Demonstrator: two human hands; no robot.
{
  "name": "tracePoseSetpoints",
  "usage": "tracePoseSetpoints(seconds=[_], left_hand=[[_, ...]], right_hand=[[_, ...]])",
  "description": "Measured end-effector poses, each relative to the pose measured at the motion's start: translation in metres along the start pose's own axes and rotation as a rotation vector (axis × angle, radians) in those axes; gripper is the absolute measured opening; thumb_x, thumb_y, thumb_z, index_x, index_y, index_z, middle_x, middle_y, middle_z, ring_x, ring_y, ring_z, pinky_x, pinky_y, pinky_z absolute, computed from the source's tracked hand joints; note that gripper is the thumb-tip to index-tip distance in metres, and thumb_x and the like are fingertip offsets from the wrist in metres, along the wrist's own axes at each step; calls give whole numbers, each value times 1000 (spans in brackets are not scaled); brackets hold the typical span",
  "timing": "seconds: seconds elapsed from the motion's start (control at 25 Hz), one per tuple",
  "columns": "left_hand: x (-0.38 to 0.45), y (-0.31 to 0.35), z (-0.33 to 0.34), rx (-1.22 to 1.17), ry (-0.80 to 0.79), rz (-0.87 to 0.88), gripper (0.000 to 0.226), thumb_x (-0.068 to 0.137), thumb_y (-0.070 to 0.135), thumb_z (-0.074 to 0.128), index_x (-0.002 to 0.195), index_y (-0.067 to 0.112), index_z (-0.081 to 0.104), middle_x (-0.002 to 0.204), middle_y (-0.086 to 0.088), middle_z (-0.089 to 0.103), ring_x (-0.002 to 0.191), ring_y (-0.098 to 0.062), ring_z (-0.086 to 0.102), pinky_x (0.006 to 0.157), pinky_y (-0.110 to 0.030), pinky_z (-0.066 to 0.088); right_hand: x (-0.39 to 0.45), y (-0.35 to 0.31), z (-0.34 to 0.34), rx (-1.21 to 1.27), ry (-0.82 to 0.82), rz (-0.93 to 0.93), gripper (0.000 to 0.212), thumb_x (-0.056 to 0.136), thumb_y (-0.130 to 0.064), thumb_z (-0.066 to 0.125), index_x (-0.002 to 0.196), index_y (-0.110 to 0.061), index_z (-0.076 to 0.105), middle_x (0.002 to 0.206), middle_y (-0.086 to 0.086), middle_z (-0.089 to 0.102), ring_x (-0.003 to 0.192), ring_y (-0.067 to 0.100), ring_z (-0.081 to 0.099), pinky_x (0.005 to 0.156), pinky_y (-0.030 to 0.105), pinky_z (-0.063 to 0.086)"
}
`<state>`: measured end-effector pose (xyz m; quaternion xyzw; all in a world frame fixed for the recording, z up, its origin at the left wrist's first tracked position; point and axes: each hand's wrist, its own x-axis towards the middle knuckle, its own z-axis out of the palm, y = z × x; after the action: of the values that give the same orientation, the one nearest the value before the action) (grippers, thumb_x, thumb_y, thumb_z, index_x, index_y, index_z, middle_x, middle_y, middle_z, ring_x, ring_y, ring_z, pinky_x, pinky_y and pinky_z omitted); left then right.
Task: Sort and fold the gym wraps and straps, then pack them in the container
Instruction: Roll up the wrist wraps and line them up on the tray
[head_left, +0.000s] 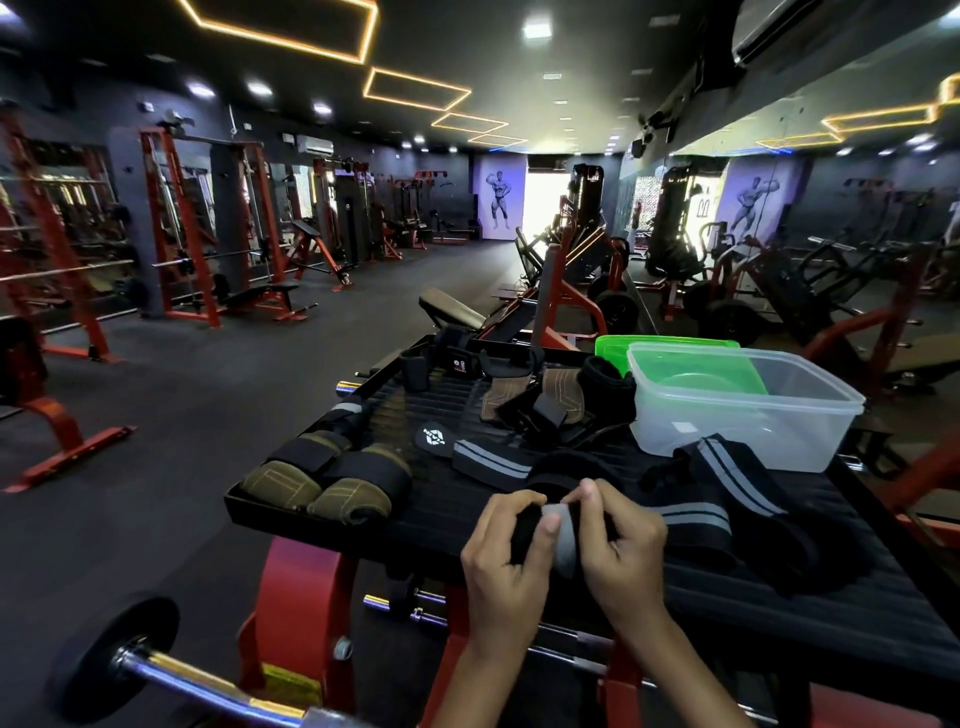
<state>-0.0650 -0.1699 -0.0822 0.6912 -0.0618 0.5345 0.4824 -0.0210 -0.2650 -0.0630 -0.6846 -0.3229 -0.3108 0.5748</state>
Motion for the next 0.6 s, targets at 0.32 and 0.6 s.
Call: tracePoseSetpoints(seconds=[0.32,0.6], left_hand=[[7,5,5,-111,12,-269,35,87,43,45,66,19,57,61,4,56,56,0,51,55,-11,39],[18,-5,0,-37,-29,-71,27,90,34,50,79,14,64,75,12,62,74,3,58,71,-7,41]], right_hand=[[1,-7,-6,-176,-87,-238,32,95,-26,45,80,-4,62,72,0,60,66,7,54,60,17,42],[11,-2,0,-105,-77,-32,38,91,-38,46,74,-8,63,64,-7,59,59,2,54,54,18,41]])
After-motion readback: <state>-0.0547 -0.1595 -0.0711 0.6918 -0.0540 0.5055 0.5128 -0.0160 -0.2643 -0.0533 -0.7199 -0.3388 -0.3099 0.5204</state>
